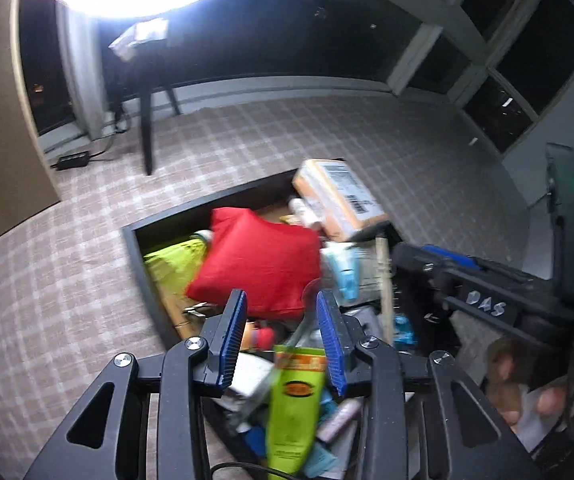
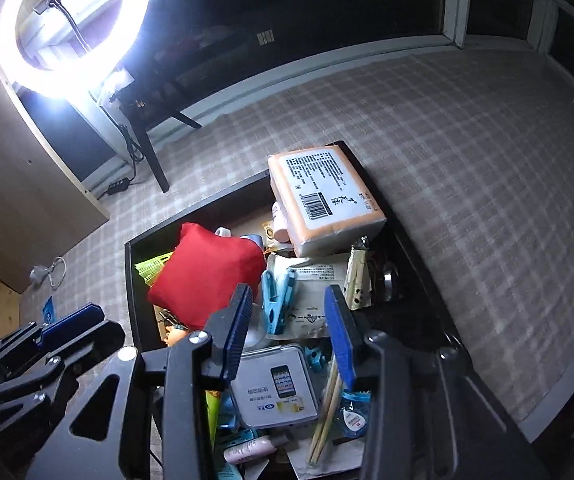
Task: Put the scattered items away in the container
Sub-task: 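Carry the spoon and blue clothespin to the black tray and release both, then move both tools toward the white plastic bag and white cable, then grasp the white plastic bag with the left gripper while the right grasps the white cable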
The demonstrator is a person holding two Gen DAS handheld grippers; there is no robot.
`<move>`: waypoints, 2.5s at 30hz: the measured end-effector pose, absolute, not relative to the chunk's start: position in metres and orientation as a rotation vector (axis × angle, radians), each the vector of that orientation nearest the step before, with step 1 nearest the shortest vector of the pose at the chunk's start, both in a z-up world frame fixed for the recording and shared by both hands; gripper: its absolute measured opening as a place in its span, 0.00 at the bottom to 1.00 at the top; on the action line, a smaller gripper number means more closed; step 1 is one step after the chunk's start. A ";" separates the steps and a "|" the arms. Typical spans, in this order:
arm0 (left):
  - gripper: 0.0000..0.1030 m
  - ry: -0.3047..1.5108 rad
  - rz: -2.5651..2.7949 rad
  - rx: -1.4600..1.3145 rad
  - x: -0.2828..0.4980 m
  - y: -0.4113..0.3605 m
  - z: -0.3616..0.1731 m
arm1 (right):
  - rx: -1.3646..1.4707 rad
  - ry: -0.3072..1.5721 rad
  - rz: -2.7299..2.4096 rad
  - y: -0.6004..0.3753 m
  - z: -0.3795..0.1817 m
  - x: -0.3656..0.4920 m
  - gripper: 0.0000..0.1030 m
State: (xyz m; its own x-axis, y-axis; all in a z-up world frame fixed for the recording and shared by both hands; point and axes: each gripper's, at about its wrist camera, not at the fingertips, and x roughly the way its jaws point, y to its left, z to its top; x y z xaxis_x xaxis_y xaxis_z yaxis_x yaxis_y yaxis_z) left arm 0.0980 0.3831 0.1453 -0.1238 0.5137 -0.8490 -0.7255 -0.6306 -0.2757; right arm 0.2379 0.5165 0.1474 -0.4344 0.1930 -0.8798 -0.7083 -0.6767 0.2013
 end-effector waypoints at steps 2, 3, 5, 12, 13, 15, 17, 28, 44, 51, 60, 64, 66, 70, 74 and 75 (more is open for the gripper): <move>0.33 0.251 1.883 -1.308 0.091 0.375 0.142 | -1.209 0.767 2.136 0.515 0.147 0.235 0.36; 0.33 0.246 1.892 -1.316 0.087 0.370 0.140 | -1.217 0.767 2.142 0.514 0.146 0.232 0.36; 0.33 0.242 1.913 -1.330 0.080 0.360 0.136 | -1.229 0.760 2.153 0.509 0.145 0.225 0.36; 0.33 0.216 2.035 -1.385 0.046 0.305 0.124 | -1.276 0.711 2.255 0.477 0.148 0.185 0.36; 0.33 0.204 2.055 -1.399 0.039 0.294 0.122 | -1.289 0.696 2.272 0.471 0.148 0.176 0.36; 0.33 0.179 2.094 -1.428 0.025 0.272 0.116 | -1.316 0.668 2.307 0.459 0.149 0.157 0.36; 0.33 0.155 2.142 -1.457 0.010 0.247 0.110 | -1.343 0.630 2.346 0.444 0.149 0.136 0.36; 0.34 -0.017 2.381 -1.589 -0.068 0.103 0.080 | -1.507 0.413 2.514 0.347 0.138 0.012 0.36; 0.61 -0.099 2.517 -1.619 -0.193 -0.003 0.022 | -1.646 0.320 2.541 0.240 0.062 -0.152 0.37; 0.66 -0.039 2.519 -1.643 -0.218 0.004 -0.010 | -1.649 0.296 2.536 0.220 0.035 -0.189 0.44; 0.73 -0.059 2.571 -1.644 -0.235 0.012 -0.027 | -1.612 0.277 2.532 0.209 0.021 -0.205 0.45; 0.74 0.002 2.607 -1.616 -0.234 0.018 -0.031 | -1.589 0.288 2.534 0.206 0.016 -0.208 0.45; 0.75 0.024 2.618 -1.594 -0.232 0.020 -0.032 | -1.571 0.257 2.540 0.203 0.016 -0.210 0.45; 0.75 0.061 2.630 -1.546 -0.227 0.021 -0.034 | -1.555 0.245 2.545 0.201 0.016 -0.209 0.36; 0.53 0.118 2.621 -1.458 -0.215 0.030 -0.033 | -1.568 0.239 2.558 0.198 0.018 -0.206 0.08; 0.51 0.131 2.622 -1.449 -0.213 0.032 -0.034 | -1.576 0.247 2.562 0.198 0.018 -0.204 0.06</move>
